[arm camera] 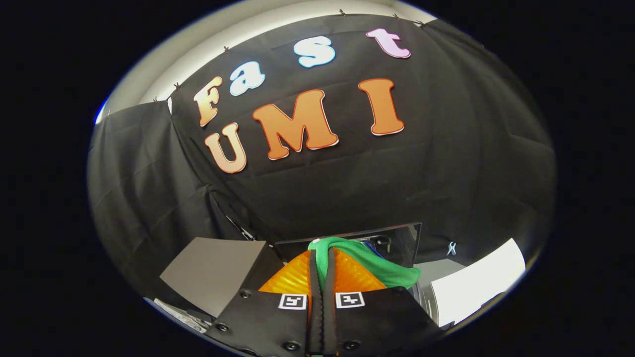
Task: Put the clothes into the washing machine and then close the washing machine lid.
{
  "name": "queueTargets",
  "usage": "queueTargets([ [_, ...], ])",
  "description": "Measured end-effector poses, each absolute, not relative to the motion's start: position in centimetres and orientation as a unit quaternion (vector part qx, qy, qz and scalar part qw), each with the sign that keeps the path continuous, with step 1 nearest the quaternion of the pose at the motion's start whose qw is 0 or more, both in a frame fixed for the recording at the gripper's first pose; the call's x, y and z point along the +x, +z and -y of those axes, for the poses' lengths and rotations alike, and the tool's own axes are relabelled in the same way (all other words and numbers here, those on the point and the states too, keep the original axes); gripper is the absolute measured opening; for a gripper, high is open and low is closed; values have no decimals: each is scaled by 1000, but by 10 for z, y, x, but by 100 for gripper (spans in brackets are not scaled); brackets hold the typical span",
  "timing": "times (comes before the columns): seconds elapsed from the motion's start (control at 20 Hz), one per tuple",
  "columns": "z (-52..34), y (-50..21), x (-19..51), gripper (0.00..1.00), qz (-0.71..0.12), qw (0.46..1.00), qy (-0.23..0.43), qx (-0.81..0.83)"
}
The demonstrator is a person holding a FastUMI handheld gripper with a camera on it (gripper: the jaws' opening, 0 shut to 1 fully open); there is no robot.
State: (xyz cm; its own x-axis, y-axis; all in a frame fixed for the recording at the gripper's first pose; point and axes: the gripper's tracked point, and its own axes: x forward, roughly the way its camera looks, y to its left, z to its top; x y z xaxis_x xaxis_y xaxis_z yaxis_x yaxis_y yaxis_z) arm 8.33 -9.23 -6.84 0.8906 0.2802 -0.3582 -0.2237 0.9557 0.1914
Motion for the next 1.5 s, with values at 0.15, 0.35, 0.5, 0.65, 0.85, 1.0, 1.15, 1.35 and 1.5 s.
queueTargets([
  [0.15, 103, -98, 89, 8, -225, 962, 135, 73],
  [0.35, 110, -143, 92, 8, -269, 949, 147, 68],
  [0.5, 110, -176, 96, 8, -294, 941, 156, 61],
  [0.65, 113, -205, 98, 8, -314, 935, 160, 50],
  [0.85, 114, -242, 105, 8, -336, 929, 154, 40],
  [1.0, 119, -266, 104, 8, -351, 925, 142, 31],
  [1.15, 121, -292, 108, 8, -370, 920, 124, 21],
  [1.35, 114, -321, 119, 8, -386, 918, 92, 24],
  [1.5, 115, -336, 123, 8, -389, 918, 60, 39],
])
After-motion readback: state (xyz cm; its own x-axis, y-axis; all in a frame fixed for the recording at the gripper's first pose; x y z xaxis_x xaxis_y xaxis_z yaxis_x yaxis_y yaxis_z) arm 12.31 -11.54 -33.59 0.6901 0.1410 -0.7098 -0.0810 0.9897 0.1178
